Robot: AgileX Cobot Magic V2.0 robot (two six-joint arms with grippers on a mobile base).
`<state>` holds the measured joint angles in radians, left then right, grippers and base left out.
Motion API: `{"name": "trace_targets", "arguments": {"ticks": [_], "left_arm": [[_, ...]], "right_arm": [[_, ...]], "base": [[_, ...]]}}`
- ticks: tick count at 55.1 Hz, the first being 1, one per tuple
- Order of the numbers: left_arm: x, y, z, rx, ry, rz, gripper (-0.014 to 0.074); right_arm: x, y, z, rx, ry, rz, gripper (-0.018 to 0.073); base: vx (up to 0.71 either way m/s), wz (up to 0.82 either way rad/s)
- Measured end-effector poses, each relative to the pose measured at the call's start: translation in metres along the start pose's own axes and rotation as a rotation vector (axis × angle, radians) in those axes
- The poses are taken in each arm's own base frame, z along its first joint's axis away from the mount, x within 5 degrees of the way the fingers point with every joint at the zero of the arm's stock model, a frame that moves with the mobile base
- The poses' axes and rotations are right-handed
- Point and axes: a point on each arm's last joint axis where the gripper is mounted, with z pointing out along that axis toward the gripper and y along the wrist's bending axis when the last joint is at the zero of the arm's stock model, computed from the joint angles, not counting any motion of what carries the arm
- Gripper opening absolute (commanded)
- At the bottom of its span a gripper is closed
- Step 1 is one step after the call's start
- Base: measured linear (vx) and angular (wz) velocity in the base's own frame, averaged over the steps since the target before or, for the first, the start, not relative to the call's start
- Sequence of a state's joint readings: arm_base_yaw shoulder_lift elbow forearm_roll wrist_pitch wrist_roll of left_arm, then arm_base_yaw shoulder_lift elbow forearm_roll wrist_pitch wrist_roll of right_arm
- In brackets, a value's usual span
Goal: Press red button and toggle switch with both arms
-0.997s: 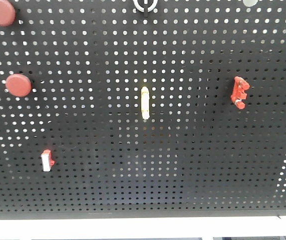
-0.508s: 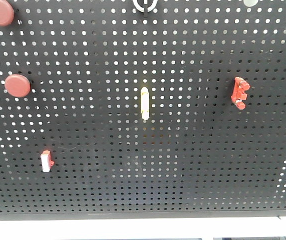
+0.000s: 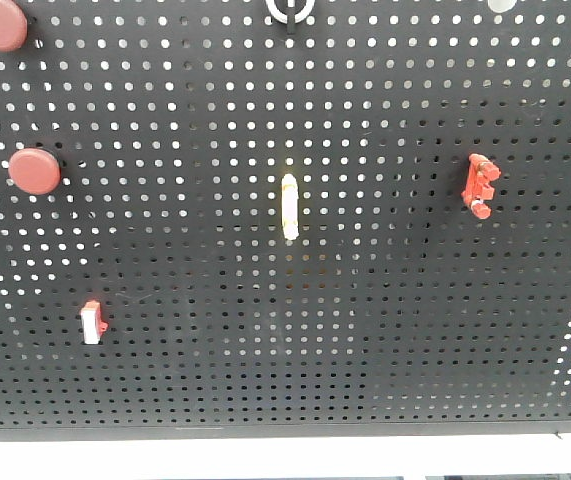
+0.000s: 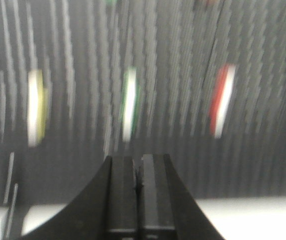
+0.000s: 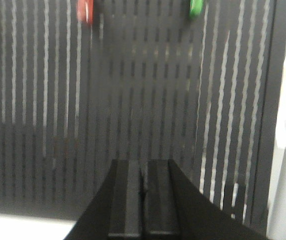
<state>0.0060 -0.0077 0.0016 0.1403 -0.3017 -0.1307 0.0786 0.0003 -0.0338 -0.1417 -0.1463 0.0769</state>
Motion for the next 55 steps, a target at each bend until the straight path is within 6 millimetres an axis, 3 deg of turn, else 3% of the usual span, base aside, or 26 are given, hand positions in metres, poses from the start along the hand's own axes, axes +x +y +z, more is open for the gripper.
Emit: {"name": "trace_targets", "arguments": {"ticks": [8,14,19,22,27,34,47,55], "left_arm": [[-0.072,0.0,0.016,0.007,-0.16,-0.028,0.0002],[-0.125,0.002,0.034,0.005,-0.197,-0.011,0.0002],[-0.162,0.002,0.058,0.005,-0.207,0.033,0.0002],[-0.175,0.003,0.072,0.005,-0.208,0.043,0.0002],[-0.182,0.004,0.095,0.006,-0.179,0.043,0.0002],[-0.172,0.005,0.126,0.011,-0.107,0.049,0.0002],[-0.177,-0.003,0.181,0.08,-0.043,-0.014,0.0002],[-0.185,-0.019,0.221,0.153,-0.012,-0.026,0.0002]], "right_arm": [[-0.068,-0.005,0.02,0.01,-0.047,-0.012,0.0],[-0.114,-0.009,0.048,0.011,-0.066,-0.02,0.0],[-0.136,-0.011,0.074,0.011,-0.055,-0.02,0.0],[-0.142,-0.011,0.088,0.009,-0.038,-0.02,0.0],[-0.143,-0.012,0.109,0.007,0.001,-0.02,0.0],[-0.136,-0.011,0.128,-0.002,0.018,-0.019,0.0],[-0.132,-0.01,0.142,-0.016,-0.017,-0.02,0.0],[-0.13,-0.01,0.144,-0.017,-0.016,-0.02,0.0]], "base": [[0.0,0.0],[0.0,0.0],[0.0,0.0],[0.0,0.0],[0.0,0.0],[0.0,0.0],[0.0,0.0],[0.0,0.0]]}}
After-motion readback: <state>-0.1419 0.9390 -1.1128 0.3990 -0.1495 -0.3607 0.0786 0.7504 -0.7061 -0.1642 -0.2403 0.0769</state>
